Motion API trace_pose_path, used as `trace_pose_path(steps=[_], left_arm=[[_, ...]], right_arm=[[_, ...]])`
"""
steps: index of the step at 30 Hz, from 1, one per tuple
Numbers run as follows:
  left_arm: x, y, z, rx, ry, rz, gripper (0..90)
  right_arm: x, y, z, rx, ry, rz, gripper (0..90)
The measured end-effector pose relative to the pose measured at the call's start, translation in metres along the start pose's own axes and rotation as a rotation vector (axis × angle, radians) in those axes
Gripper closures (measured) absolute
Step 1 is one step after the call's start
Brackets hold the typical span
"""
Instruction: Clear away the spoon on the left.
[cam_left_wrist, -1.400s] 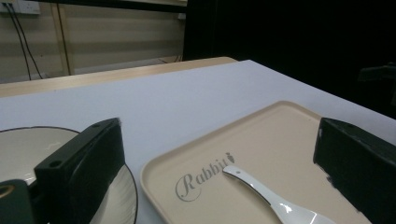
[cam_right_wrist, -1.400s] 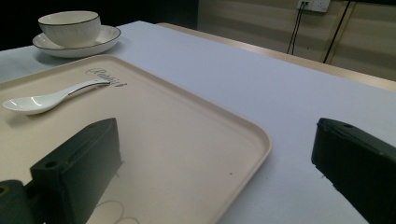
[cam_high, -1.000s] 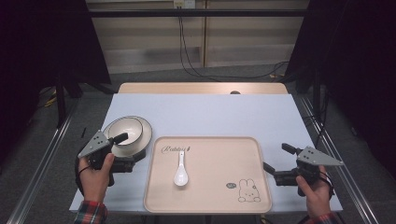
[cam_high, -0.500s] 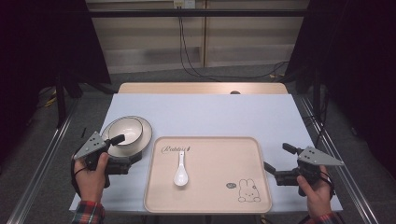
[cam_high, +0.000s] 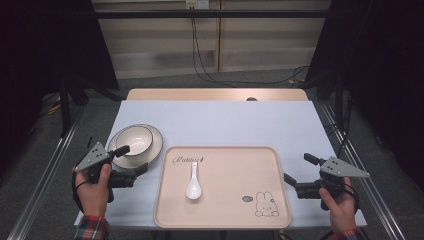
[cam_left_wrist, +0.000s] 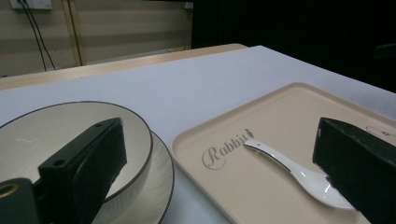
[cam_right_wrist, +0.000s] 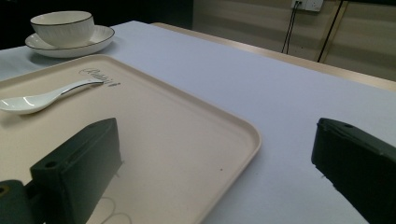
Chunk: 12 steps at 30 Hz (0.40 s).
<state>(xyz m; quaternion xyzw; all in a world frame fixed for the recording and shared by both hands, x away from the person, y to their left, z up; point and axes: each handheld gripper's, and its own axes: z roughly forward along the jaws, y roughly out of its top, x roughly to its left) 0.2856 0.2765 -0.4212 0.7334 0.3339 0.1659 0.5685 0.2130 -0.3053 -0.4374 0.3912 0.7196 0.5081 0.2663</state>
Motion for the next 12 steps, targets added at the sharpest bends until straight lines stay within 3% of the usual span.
trace_pose_path(steps=[12], left_arm=[[0.0027,-0.0047,-0.0043,0.002,0.028,-0.002,3.2]], right_arm=[[-0.0004,-0.0026,0.0029,0.024,-0.002,0.004,0.8]])
